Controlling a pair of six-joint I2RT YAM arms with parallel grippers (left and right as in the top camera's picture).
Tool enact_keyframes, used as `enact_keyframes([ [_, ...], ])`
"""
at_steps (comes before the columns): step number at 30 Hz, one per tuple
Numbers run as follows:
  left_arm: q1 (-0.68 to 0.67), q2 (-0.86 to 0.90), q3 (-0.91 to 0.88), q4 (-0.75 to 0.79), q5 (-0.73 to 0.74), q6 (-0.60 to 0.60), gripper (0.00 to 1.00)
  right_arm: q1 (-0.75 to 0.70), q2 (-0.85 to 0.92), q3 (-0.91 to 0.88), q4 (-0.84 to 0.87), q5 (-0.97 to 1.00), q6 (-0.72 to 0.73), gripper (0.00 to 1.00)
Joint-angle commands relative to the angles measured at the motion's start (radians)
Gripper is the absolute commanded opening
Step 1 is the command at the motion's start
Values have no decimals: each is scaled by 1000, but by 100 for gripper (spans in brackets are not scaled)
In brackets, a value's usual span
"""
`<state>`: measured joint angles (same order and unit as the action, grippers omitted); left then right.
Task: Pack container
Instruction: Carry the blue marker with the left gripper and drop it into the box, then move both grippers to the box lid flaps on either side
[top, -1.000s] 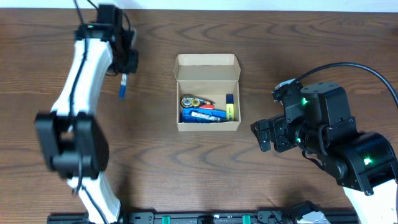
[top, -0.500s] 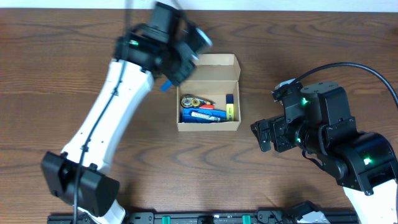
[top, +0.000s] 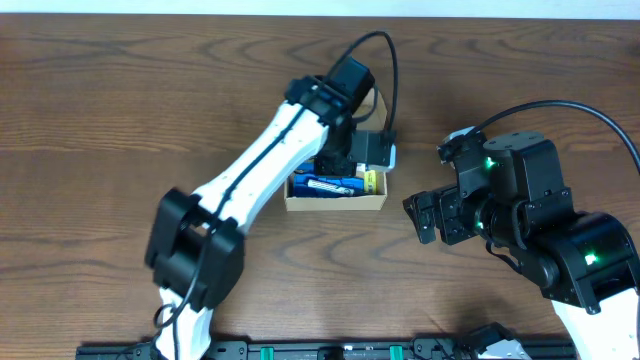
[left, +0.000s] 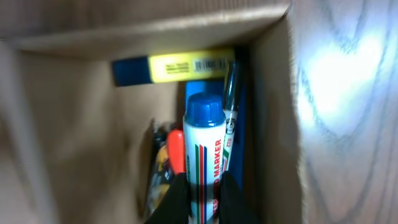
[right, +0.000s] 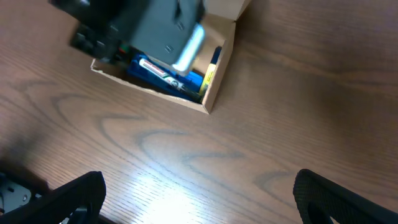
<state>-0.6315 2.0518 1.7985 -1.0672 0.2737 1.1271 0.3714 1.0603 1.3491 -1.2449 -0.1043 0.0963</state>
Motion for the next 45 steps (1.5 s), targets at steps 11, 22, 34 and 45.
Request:
enact_keyframes([
  [11,3,63,6,-2,-19,-55,43,-5,0,14,-2,3,-8,99],
  [22,4,-24,17,1,-133,-306,41,-5,0,14,-6,20,-13,99],
  [34,130,-340,19,169,-150,-659,45,-5,0,14,-34,55,-16,99],
  [45,543,-307,17,129,142,-940,36,-5,4,14,33,55,-16,99],
])
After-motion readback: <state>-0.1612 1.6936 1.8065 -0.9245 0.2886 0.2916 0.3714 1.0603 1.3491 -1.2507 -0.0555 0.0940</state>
